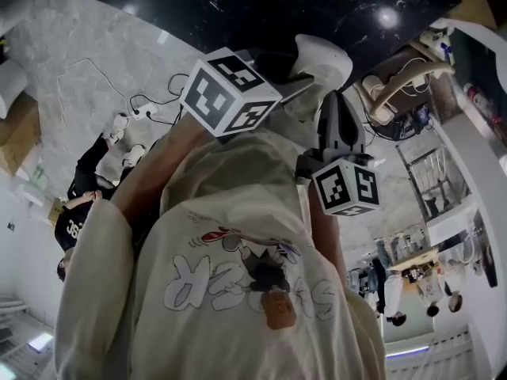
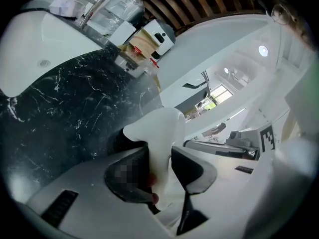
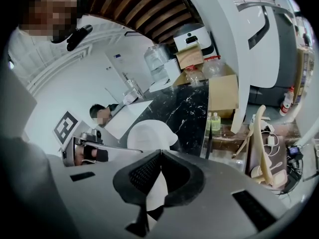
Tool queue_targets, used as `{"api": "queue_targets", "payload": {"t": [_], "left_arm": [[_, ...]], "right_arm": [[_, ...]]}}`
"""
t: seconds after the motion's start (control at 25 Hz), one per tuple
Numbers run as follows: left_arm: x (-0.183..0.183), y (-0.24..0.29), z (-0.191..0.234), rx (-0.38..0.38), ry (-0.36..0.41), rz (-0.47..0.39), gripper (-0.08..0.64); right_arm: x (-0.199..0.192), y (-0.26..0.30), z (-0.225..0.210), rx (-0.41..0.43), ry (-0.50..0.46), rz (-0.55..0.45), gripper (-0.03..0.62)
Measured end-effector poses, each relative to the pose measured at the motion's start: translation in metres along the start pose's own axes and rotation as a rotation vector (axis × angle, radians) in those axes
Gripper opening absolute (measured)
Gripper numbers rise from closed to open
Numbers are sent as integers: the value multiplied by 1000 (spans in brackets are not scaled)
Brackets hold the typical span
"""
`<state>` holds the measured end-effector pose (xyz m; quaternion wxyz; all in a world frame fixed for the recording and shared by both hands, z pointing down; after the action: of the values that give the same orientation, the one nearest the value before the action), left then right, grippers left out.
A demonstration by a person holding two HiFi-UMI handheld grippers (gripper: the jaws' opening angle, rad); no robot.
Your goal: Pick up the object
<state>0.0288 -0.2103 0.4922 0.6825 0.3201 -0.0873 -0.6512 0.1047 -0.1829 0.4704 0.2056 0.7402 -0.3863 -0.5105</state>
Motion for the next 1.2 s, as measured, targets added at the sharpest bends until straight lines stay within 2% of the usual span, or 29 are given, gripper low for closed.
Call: {"api": "queue_targets", "payload": {"t": [0.28,0.6,0.92,1.2], "left_arm": [[6,1,2,-17,20,7,144],[6,-7,-4,10,39,-19,135],[3,-10,-6,67,23,-49,135],[10,-24,-12,131,87,-71,135]], "right_arm": [[4,4,-3,18,15,3,18],[6,3,-1,17,13,13,18],[8,0,-4,-14,-17,8,18],[12,-9,4,-15,-25,-27,18]]}}
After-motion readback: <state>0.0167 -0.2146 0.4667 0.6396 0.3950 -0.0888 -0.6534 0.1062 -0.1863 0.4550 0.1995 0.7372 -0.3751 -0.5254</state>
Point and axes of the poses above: the fingertips, and each gripper's own axes: y forward along the fingers, z to its left, x out of its top, the point moved 2 cm from there along -y, backward along the fingers, and after that the axes turned 6 degrees about -y, right-handed, at the moved point
